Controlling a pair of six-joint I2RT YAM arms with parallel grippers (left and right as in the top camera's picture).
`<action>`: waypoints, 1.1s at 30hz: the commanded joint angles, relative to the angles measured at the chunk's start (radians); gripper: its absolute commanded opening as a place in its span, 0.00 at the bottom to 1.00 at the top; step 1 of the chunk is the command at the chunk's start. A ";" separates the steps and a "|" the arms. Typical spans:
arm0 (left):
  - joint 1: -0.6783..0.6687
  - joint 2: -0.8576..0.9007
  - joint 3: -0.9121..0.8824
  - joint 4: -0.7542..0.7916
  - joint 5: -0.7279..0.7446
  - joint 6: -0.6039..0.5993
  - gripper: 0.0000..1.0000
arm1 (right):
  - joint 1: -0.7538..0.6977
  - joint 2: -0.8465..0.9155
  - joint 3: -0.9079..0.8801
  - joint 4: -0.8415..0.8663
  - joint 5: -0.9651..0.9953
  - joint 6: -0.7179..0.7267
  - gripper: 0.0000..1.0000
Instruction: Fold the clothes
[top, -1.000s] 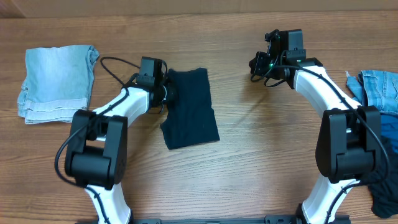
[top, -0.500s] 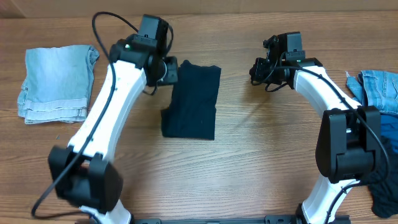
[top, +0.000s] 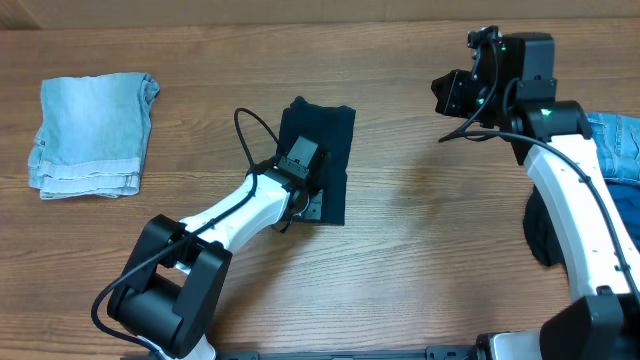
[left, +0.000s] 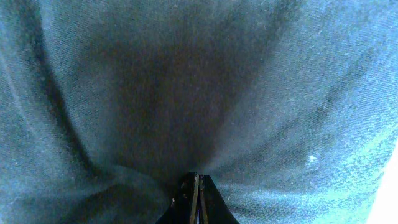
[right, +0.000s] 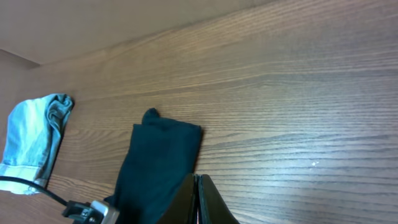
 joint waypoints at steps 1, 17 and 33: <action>0.039 0.066 -0.027 -0.096 -0.008 -0.051 0.04 | -0.002 -0.035 0.007 -0.010 -0.001 -0.001 0.04; 0.479 0.066 0.592 -0.500 0.177 0.168 0.15 | 0.049 0.046 0.005 -0.114 0.001 -0.058 0.05; 0.416 0.066 0.035 -0.130 -0.101 -0.082 0.04 | 0.051 0.086 0.005 -0.122 0.010 -0.058 0.04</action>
